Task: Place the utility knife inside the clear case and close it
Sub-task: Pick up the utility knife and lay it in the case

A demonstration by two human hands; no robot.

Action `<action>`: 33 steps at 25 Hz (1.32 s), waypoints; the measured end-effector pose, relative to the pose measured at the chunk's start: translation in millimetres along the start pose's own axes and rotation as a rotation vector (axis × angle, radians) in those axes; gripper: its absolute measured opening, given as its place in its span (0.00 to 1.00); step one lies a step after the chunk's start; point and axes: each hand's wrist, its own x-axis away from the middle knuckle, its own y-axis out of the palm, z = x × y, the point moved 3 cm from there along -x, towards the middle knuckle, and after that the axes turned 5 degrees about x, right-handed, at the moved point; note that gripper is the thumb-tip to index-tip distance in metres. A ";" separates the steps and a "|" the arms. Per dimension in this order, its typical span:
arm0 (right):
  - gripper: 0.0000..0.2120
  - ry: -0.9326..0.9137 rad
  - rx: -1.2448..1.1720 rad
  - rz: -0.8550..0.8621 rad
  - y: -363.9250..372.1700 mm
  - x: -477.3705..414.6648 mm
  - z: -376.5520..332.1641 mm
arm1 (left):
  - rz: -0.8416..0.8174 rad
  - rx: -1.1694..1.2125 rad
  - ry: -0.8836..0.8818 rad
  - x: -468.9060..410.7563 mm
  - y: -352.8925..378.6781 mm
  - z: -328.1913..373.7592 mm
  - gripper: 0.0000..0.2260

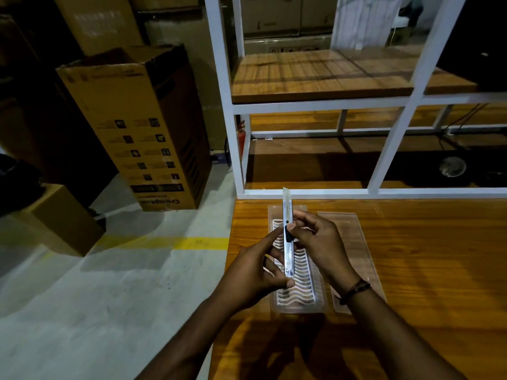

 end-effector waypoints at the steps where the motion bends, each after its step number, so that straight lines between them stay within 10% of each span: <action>1: 0.17 -0.002 -0.003 0.007 -0.5 1.8 -0.9 | -0.008 -0.006 0.003 -2.3 -0.9 -0.5 0.47; 33: 0.34 0.121 0.164 -0.033 -11.9 14.5 9.4 | -0.074 -0.054 0.020 -28.3 7.3 -13.9 0.45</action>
